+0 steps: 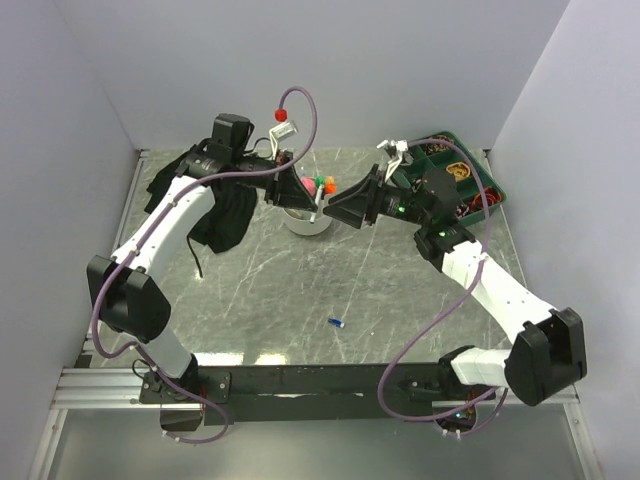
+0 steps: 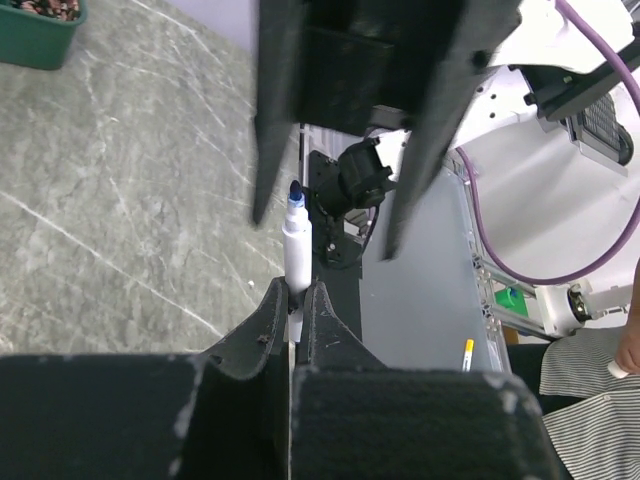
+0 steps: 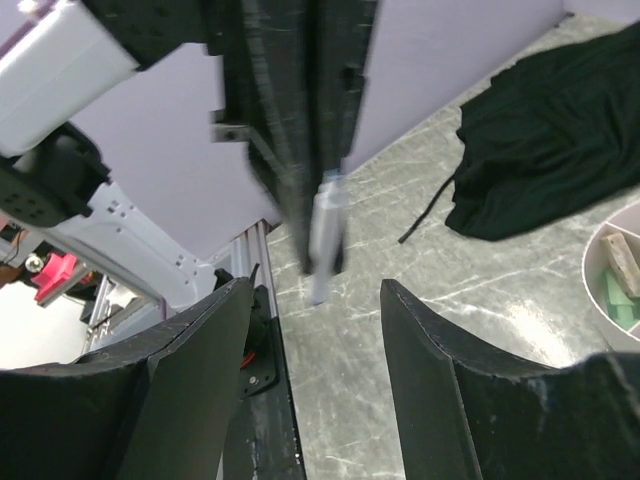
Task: Sort the stationery into containers
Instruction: Pick up the pen from the center of the board, then close the pen cap on the pen.
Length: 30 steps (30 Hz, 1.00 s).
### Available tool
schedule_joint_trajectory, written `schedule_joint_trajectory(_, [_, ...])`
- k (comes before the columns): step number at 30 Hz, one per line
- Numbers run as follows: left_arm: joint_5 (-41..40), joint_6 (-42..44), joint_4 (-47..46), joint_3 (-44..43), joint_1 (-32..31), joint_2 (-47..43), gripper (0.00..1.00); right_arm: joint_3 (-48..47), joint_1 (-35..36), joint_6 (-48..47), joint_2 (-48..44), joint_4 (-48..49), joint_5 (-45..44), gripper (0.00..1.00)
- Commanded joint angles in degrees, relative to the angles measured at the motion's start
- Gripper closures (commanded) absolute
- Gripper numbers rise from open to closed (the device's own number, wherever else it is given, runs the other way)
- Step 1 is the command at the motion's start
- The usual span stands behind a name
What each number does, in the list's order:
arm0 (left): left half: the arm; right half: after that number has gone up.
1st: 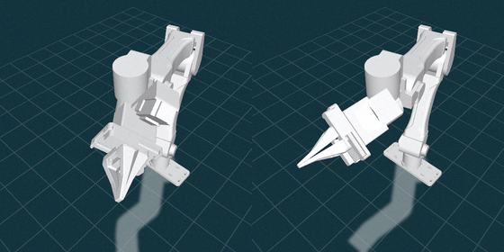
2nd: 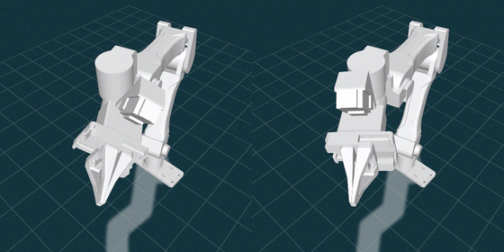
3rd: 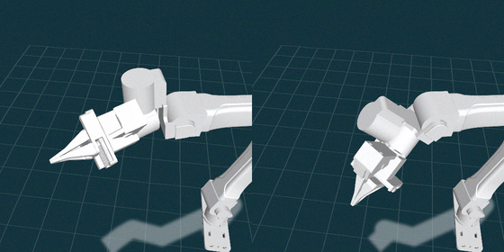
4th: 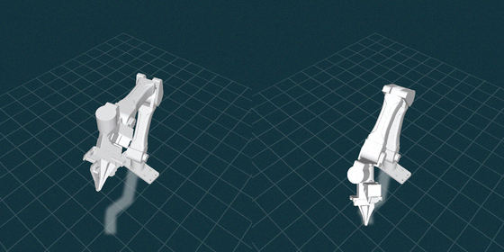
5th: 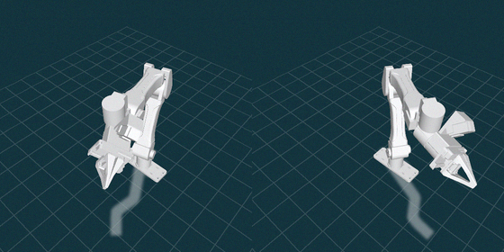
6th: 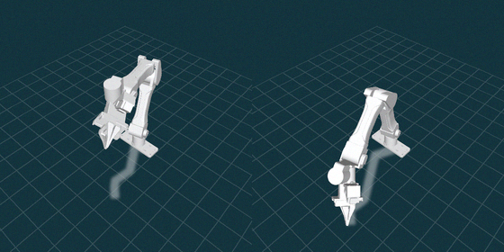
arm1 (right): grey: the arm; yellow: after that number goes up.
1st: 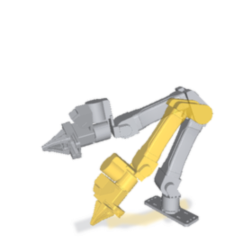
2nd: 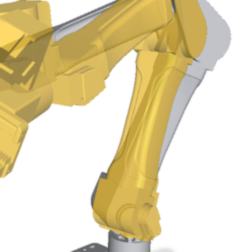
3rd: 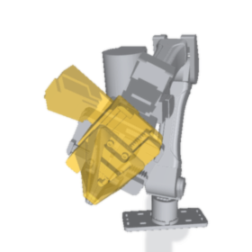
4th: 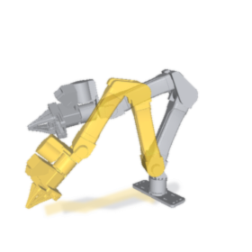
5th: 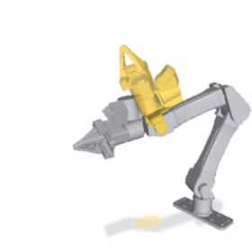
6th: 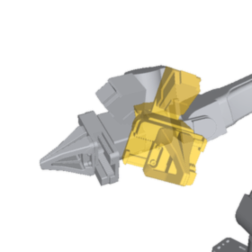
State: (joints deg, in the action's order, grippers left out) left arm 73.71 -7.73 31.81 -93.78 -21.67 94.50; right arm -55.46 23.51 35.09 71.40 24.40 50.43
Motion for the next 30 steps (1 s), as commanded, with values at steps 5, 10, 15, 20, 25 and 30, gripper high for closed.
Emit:
schedule_joint_trajectory(5, [2.3,-1.7,-3.6,0.6,-1.4,-0.8,0.99,-4.0,1.4,1.3,3.1,5.7,-1.7,0.38])
schedule_joint_trajectory(10, [2.4,-2.6,-4.4,0.5,-2.3,-0.3,0.99,-4.5,2.2,2.2,3.8,7.8,-2.3,0.39])
schedule_joint_trajectory(15, [2.6,-3.1,-4.7,0.1,-3.0,0.2,0.99,-5.0,2.7,2.0,4.3,7.9,-3.0,0.48])
schedule_joint_trajectory(20, [2.5,-3.4,-5.0,0.4,-3.1,0.2,0.99,-4.8,2.8,1.7,4.4,8.0,-3.6,0.8])
schedule_joint_trajectory(25, [1.4,-4.3,-5.2,0.5,-3.1,0.3,0.99,-4.5,2.8,1.5,3.8,7.3,-4.8,1.0])
schedule_joint_trajectory(30, [1.3,-6.1,-7.0,0.9,-3.0,0.7,0.7,-4.6,2.8,2.1,3.5,7.6,-6.1,1.0])
